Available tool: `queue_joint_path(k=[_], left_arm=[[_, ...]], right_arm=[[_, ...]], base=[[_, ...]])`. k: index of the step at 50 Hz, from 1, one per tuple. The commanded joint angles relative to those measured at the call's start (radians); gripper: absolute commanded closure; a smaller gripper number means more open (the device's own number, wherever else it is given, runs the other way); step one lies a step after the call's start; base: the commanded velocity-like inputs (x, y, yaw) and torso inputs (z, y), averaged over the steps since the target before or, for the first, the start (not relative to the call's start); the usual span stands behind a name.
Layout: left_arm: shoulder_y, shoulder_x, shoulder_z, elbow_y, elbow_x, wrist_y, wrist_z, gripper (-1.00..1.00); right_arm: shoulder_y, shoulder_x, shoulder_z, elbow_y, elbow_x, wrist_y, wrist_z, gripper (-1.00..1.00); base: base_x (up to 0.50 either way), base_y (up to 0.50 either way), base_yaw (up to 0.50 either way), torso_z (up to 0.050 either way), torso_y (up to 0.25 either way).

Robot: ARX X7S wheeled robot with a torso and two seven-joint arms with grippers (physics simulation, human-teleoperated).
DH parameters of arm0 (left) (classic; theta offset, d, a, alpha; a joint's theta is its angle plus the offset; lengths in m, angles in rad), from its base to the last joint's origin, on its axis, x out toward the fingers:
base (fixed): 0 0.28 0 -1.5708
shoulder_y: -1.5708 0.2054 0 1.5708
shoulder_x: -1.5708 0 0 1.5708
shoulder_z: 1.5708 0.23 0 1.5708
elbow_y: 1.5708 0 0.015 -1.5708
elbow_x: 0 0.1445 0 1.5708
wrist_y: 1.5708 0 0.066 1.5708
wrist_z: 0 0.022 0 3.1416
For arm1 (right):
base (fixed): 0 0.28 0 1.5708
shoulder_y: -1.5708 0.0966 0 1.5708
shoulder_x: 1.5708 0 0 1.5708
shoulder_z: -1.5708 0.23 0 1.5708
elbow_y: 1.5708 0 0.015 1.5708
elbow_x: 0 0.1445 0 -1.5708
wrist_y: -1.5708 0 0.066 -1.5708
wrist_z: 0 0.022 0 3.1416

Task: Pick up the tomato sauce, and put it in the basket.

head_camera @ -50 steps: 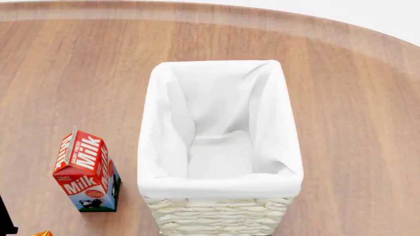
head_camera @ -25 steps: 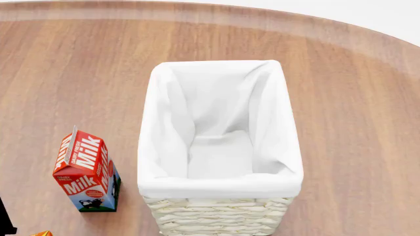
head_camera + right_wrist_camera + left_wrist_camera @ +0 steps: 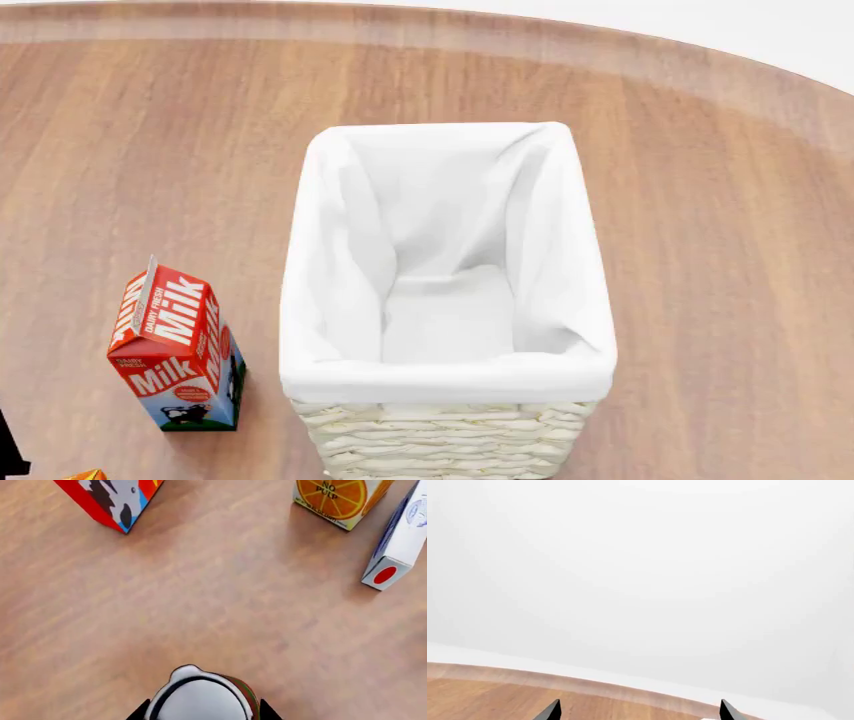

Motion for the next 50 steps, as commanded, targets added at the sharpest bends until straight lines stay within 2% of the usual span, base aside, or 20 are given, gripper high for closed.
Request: queue_joint_path(k=[1,19,39,50], left_arm=[[0.0,-0.003,0.002,-0.001,-0.002,0.004,-0.002,-1.0],[0.002,-0.008,0.009,-0.001,0.0,0.008,-0.007,-1.0],[0.005,-0.014,0.016,0.008,0.002,0.009,-0.016,-1.0],[0.005,-0.018,0.017,0.008,0.0,0.011,-0.02,-1.0]], right_arm=[[-0.021,0.0,-0.009,0.007,0.001,-0.003,-0.015,1.0],[-0.007,0.037,0.012,-0.05,0.005,-0.008,0.019,1.0],[0.08,0.301,0.119,-0.447,-0.008,-0.088,0.297,1.0],[0.057,0.449,0.157,-0.612,-0.079,-0.168,0.398,1.0]], base=[[0.0,0.0,0.0,0.0,0.0],[0.0,0.0,0.0,0.0,0.0],[0.0,0.0,0.0,0.0,0.0],[0.0,0.0,0.0,0.0,0.0]])
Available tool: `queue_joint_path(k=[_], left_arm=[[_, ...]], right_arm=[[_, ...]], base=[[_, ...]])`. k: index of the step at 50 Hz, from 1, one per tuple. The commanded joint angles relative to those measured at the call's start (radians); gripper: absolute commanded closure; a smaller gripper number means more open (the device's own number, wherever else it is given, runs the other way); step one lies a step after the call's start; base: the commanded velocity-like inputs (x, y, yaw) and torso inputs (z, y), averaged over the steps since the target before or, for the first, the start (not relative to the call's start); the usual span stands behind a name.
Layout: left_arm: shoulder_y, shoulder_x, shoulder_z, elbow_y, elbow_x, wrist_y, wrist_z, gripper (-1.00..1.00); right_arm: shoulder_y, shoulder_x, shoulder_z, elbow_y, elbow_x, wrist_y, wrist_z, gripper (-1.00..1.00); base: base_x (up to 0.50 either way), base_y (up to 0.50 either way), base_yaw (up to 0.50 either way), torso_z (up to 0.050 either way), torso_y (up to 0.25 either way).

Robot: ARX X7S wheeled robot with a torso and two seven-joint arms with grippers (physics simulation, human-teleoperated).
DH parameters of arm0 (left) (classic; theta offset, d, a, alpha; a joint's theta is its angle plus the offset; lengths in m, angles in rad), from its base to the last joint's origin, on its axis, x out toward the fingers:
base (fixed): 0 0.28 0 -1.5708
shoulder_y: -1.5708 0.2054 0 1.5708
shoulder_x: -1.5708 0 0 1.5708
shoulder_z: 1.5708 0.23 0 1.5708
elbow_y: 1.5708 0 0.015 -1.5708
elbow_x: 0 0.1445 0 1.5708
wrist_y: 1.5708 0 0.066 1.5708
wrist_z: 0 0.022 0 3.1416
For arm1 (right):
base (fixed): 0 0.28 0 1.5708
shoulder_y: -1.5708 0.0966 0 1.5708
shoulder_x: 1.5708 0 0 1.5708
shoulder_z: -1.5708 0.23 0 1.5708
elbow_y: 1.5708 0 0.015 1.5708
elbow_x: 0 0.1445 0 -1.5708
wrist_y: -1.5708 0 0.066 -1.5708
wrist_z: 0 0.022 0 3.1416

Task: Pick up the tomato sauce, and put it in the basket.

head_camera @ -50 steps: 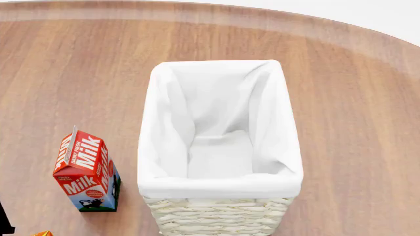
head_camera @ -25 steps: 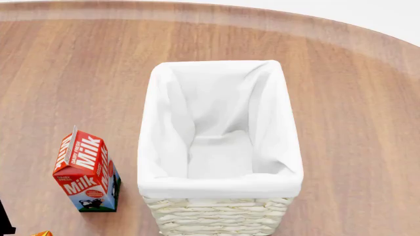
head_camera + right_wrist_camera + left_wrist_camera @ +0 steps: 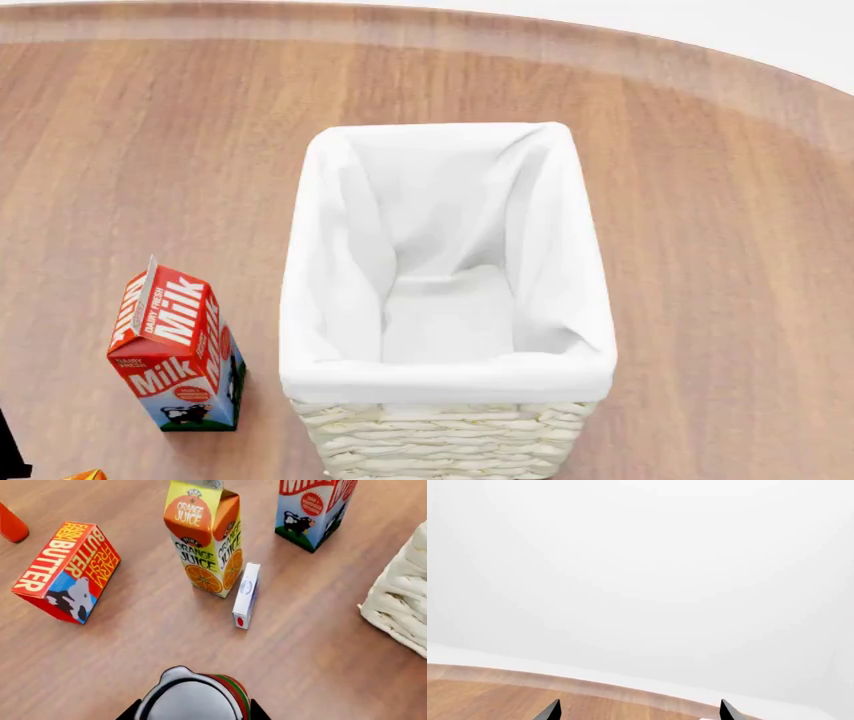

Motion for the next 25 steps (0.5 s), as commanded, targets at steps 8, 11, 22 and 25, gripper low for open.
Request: queue_joint_path(k=[8,11,22,25], left_arm=[[-0.002,-0.005,0.014,0.004,0.014,-0.005,-0.011,-1.0],[0.0,-0.007,0.01,0.006,0.004,-0.002,-0.01,-1.0],[-0.003,-0.009,0.015,0.003,0.004,0.0,-0.012,-1.0],[-0.002,-0.009,0.016,0.002,0.005,0.003,-0.011,-1.0]], right_arm=[[-0.028,0.238,0.063,-0.264,-0.124,-0.104,0.165,1.0],[-0.031,0.274,0.072,-0.316,-0.155,-0.115,0.206,1.0],[0.014,0.342,0.083,-0.456,-0.187,-0.115,0.321,1.0],[0.107,0.337,-0.049,-0.458,-0.219,-0.188,0.362,1.0]], base=[[0.0,0.0,0.0,0.0,0.0],[0.0,0.0,0.0,0.0,0.0],[0.0,0.0,0.0,0.0,0.0],[0.0,0.0,0.0,0.0,0.0]])
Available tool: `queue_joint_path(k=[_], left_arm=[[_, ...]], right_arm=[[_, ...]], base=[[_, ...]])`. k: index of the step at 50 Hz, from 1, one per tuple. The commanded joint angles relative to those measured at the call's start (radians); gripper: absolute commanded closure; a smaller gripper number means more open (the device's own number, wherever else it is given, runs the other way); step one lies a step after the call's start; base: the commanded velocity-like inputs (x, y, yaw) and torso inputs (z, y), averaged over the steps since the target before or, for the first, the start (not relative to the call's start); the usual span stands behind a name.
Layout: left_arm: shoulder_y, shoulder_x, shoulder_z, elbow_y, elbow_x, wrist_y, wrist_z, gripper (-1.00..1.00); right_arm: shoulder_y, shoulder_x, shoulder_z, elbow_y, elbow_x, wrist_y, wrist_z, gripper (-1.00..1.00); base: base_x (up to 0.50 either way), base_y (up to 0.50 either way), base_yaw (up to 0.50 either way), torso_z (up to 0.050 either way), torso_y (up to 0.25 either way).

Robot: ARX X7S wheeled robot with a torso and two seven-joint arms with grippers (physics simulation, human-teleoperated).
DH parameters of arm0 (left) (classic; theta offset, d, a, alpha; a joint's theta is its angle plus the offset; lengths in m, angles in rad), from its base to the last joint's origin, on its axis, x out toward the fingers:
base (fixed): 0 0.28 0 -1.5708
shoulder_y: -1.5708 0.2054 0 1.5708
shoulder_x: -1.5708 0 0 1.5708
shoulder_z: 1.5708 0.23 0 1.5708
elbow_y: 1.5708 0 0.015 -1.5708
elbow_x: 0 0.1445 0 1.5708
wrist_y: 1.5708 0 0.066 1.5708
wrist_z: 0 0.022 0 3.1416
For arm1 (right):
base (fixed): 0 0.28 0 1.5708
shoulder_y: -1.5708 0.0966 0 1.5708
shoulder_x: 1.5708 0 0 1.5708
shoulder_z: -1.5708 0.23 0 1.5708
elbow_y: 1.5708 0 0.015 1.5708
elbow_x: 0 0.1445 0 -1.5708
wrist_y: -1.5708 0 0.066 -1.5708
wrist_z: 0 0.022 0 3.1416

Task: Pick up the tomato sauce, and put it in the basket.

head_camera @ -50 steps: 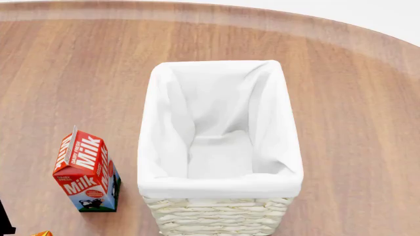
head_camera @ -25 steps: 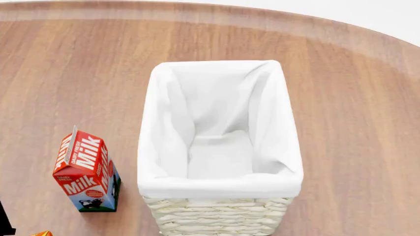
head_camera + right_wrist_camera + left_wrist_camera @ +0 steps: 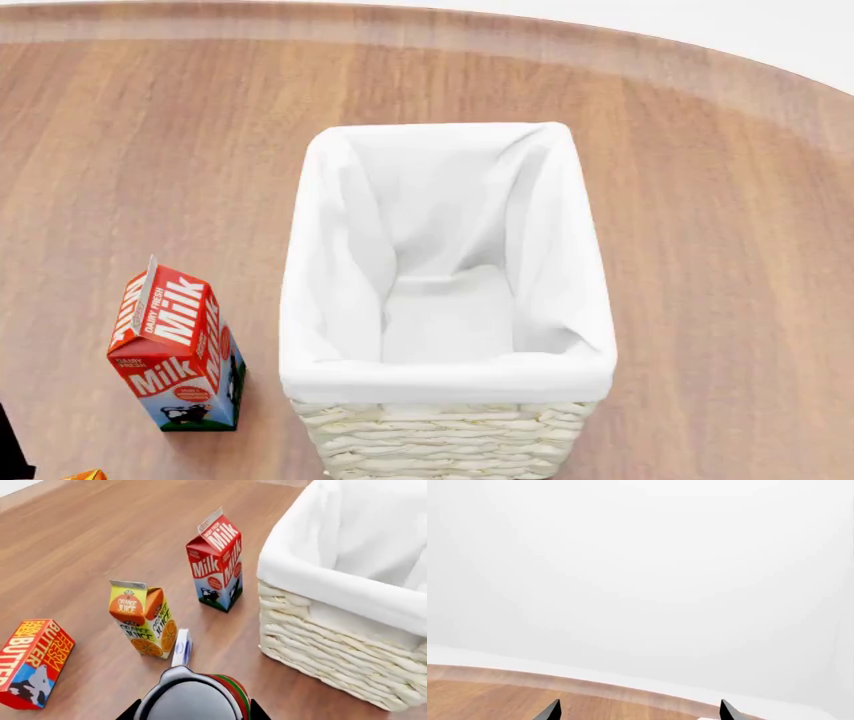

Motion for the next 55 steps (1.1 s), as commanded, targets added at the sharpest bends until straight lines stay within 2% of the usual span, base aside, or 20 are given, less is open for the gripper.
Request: queue_joint_path(k=[1,6,8,21,36,44,55], left_arm=[[0.0,-0.002,0.004,-0.003,0.0,0.006,0.0,-1.0],[0.0,-0.003,0.005,-0.006,0.001,0.009,0.001,-1.0],[0.002,-0.003,0.005,-0.007,0.001,0.012,0.001,-1.0],[0.003,-0.01,0.002,0.001,-0.007,0.011,-0.006,-1.0],[0.003,-0.016,0.003,0.004,-0.01,0.011,-0.012,-1.0],[0.003,-0.018,0.004,0.008,-0.011,0.013,-0.015,-1.0],[0.004,-0.02,0.008,0.009,-0.012,0.015,-0.018,-1.0]], right_arm=[[0.19,0.043,-0.211,-0.106,-0.095,-0.129,0.155,1.0],[0.528,-0.096,-0.727,-0.105,-0.254,-0.448,0.369,1.0],[0.622,-0.156,-0.867,-0.105,-0.314,-0.549,0.449,1.0],[0.793,-0.105,-1.033,-0.106,-0.379,-0.646,0.452,1.0],[0.907,-0.037,-1.19,-0.106,-0.475,-0.714,0.452,1.0],[1.081,-0.022,-1.391,-0.106,-0.545,-0.815,0.452,1.0],[1.148,-0.01,-1.394,-0.106,-0.511,-0.807,0.452,1.0]], base=[[0.0,0.0,0.0,0.0,0.0],[0.0,0.0,0.0,0.0,0.0],[0.0,0.0,0.0,0.0,0.0],[0.0,0.0,0.0,0.0,0.0],[0.0,0.0,0.0,0.0,0.0],[0.0,0.0,0.0,0.0,0.0],[0.0,0.0,0.0,0.0,0.0]])
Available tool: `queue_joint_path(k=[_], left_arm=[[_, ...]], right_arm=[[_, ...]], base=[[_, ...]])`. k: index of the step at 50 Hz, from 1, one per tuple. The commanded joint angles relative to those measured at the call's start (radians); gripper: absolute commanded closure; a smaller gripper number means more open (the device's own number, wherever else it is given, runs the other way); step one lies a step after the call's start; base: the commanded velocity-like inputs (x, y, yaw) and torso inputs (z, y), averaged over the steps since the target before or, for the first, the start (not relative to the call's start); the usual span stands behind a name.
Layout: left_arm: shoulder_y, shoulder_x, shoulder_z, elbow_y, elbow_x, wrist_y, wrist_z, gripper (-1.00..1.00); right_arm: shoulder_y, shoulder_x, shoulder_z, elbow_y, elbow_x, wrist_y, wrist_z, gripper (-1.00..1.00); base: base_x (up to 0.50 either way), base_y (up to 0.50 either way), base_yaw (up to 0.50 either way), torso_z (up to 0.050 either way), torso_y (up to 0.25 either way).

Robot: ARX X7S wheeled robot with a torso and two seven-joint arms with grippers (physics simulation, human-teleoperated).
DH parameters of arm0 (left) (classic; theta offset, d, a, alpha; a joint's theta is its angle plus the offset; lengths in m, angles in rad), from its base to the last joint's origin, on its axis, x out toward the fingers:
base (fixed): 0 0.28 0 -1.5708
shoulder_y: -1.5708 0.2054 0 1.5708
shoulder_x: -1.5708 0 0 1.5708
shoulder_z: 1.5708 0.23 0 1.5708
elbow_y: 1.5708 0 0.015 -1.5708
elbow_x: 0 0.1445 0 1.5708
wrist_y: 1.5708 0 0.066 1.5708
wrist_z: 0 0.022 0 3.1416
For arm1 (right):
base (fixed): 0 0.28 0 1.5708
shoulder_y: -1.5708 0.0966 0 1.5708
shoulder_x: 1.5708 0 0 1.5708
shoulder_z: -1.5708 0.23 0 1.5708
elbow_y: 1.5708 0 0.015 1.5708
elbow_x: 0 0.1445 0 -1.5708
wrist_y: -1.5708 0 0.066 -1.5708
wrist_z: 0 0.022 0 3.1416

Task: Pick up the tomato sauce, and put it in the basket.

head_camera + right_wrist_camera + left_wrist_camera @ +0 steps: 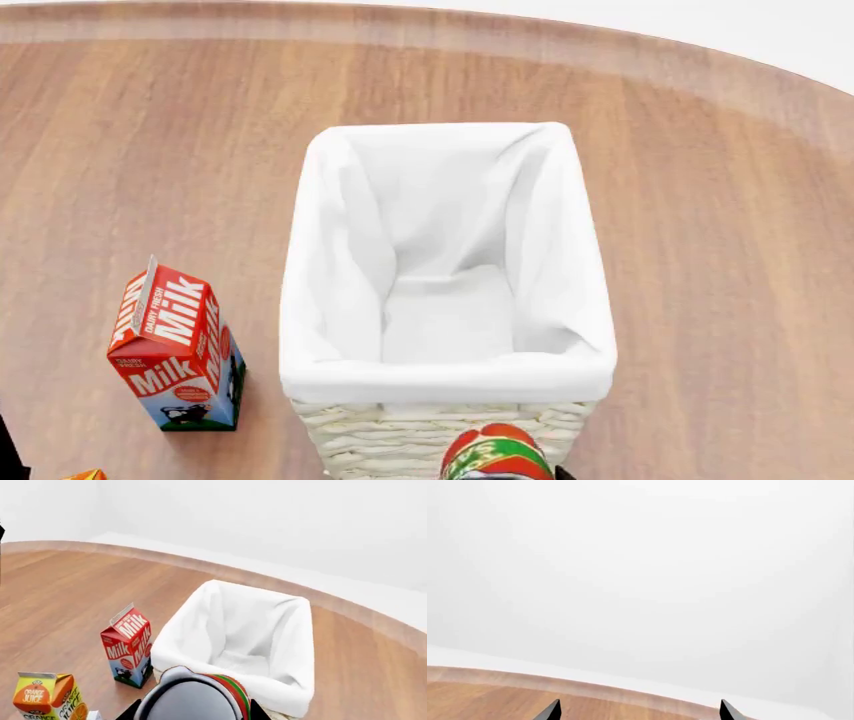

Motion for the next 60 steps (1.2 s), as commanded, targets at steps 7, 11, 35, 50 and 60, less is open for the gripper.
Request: queue_joint_path(k=[7,11,35,50,60], left_arm=[[-0.001,-0.006,0.005,0.008,-0.002,-0.003,-0.009,-1.0],[0.0,-0.006,0.006,0.005,-0.002,0.002,-0.007,-1.0],[-0.001,-0.013,0.003,-0.007,-0.016,0.014,-0.005,-1.0],[-0.007,-0.014,0.013,-0.016,-0.006,0.015,-0.008,-1.0],[-0.01,-0.018,0.012,-0.02,-0.012,0.017,-0.01,-1.0]], right_arm=[[0.181,-0.056,-0.068,-0.003,0.072,-0.06,0.005,1.0],[0.233,-0.11,-0.068,-0.003,0.12,-0.105,0.005,1.0],[0.318,0.121,0.601,-0.003,0.823,0.303,-0.441,1.0],[0.256,0.178,0.819,0.201,1.009,0.438,-0.659,1.0],[0.21,0.121,0.842,0.412,1.12,0.448,-0.801,1.0]], base=[[0.0,0.0,0.0,0.0,0.0],[0.0,0.0,0.0,0.0,0.0],[0.0,0.0,0.0,0.0,0.0],[0.0,0.0,0.0,0.0,0.0],[0.0,0.0,0.0,0.0,0.0]])
